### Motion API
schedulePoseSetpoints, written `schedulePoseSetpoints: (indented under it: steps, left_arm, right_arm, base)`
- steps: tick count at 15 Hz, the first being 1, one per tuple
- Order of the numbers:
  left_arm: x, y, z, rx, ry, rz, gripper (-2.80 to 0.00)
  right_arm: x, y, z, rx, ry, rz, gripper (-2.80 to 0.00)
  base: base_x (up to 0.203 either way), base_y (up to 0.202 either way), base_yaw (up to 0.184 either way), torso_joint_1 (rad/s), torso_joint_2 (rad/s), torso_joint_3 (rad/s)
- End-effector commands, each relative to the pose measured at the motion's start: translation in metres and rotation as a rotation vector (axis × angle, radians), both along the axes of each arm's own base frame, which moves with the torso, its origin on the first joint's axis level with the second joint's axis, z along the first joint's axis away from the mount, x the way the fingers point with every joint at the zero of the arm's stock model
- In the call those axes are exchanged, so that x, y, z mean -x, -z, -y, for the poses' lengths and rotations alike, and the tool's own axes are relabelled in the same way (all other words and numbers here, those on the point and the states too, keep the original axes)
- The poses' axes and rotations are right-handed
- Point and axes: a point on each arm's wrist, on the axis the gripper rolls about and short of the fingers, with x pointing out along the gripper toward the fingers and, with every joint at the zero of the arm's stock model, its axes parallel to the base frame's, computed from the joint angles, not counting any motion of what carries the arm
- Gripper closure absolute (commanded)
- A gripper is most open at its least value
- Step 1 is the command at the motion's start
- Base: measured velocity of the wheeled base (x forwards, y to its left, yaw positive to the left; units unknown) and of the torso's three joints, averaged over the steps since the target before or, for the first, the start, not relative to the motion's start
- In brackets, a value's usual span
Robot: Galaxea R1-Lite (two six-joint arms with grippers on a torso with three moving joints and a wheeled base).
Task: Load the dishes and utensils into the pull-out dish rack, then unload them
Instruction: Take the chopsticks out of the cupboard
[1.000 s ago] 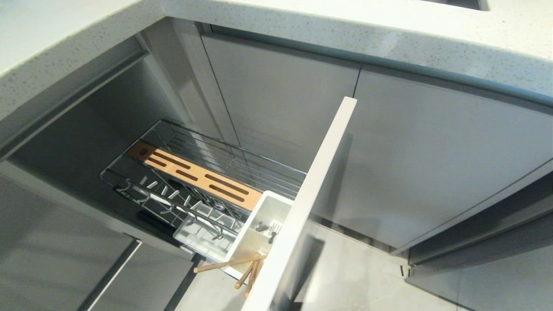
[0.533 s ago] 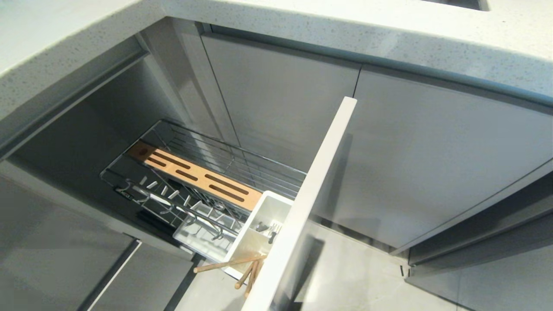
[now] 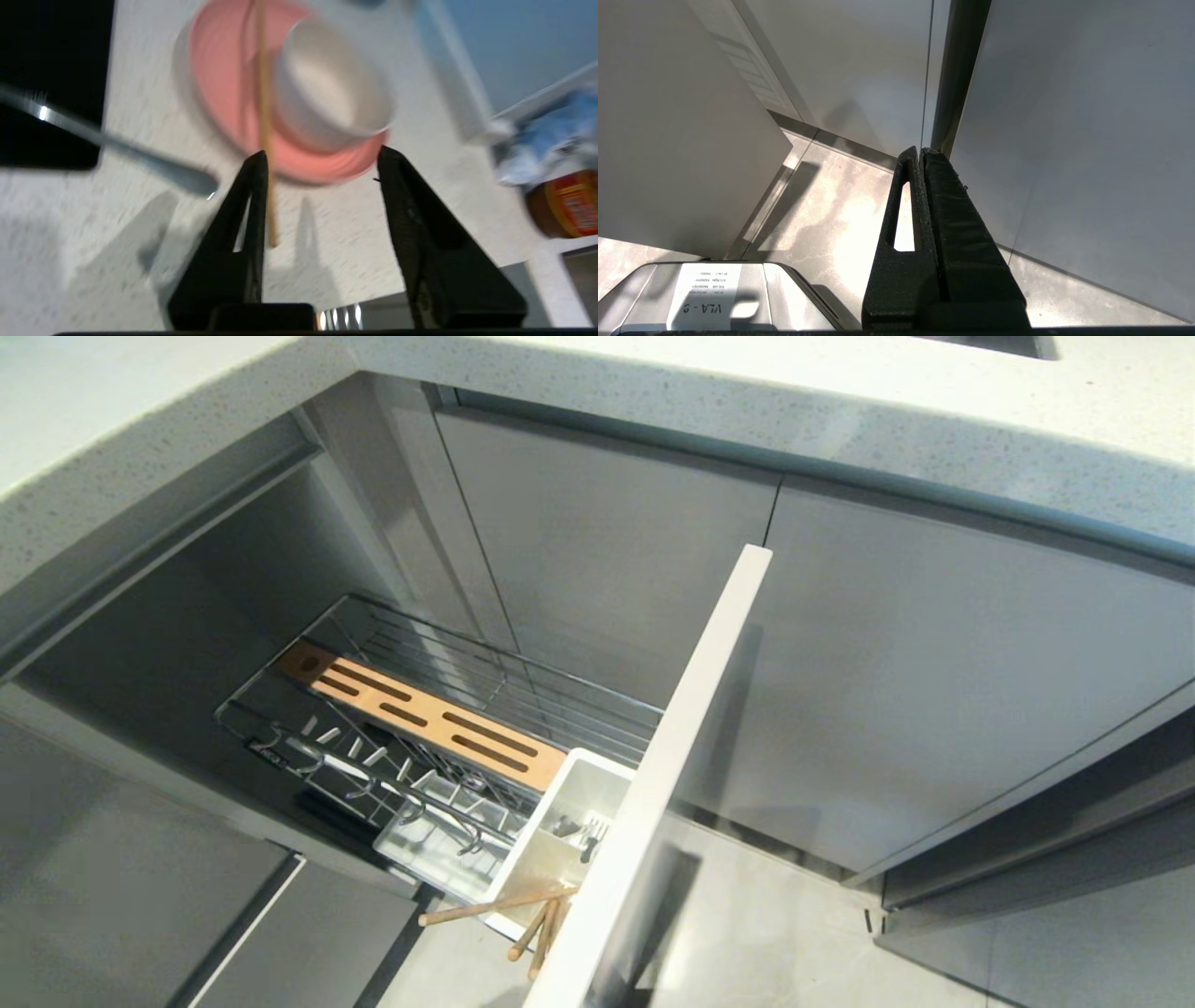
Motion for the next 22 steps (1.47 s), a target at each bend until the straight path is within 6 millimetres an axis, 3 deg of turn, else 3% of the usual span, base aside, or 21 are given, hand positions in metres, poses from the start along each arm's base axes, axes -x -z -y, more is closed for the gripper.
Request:
schedulePoseSetpoints:
  steps: [1,5,7,10,13,15,18,22]
  left_arm:
    - [0.018,-0.014,0.022,-0.126,-0.013,0.113,0.0]
    - [0.043,-0.046,0.043,-0.326,0.158,0.32,0.0]
    - [0.055,-0.055,0.043,-0.414,0.339,0.375,0.0]
    - [0.059,-0.053,0.028,-0.383,0.63,0.444,0.0]
    - [0.032,-0.04,0.025,-0.304,0.869,0.4,0.0]
    - [-0.005,-0.025,0.043,-0.275,1.017,0.26,0.0]
    - [-0.052,0.008,0.077,-0.279,1.171,-0.081,0.0]
    - [-0.068,0.031,0.091,-0.304,1.296,-0.379,0.0]
  right_arm:
    - [0.0,0.0,0.0,0.0,0.0,-0.002,0.0]
    - [0.0,0.0,0.0,0.0,0.0,-0.002,0.0]
    - [0.0,0.0,0.0,0.0,0.0,-0.002,0.0]
    - [0.0,0.0,0.0,0.0,0.0,-0.002,0.0]
    - [0.0,0.0,0.0,0.0,0.0,-0.002,0.0]
    - [0.0,0.0,0.0,0.0,0.0,-0.002,0.0]
    - [0.0,0.0,0.0,0.0,0.0,-0.002,0.0]
    - [0.0,0.0,0.0,0.0,0.0,-0.002,0.0]
  base:
    - [0.0,0.0,0.0,0.0,0.0,0.0]
    - [0.0,0.0,0.0,0.0,0.0,0.0]
    - [0.0,0.0,0.0,0.0,0.0,0.0]
    - [0.0,0.0,0.0,0.0,0.0,0.0]
    - [0.0,0.0,0.0,0.0,0.0,0.0]
    - [0.0,0.0,0.0,0.0,0.0,0.0]
    - [0.0,0.0,0.0,0.0,0.0,0.0]
    - [0.0,0.0,0.0,0.0,0.0,0.0]
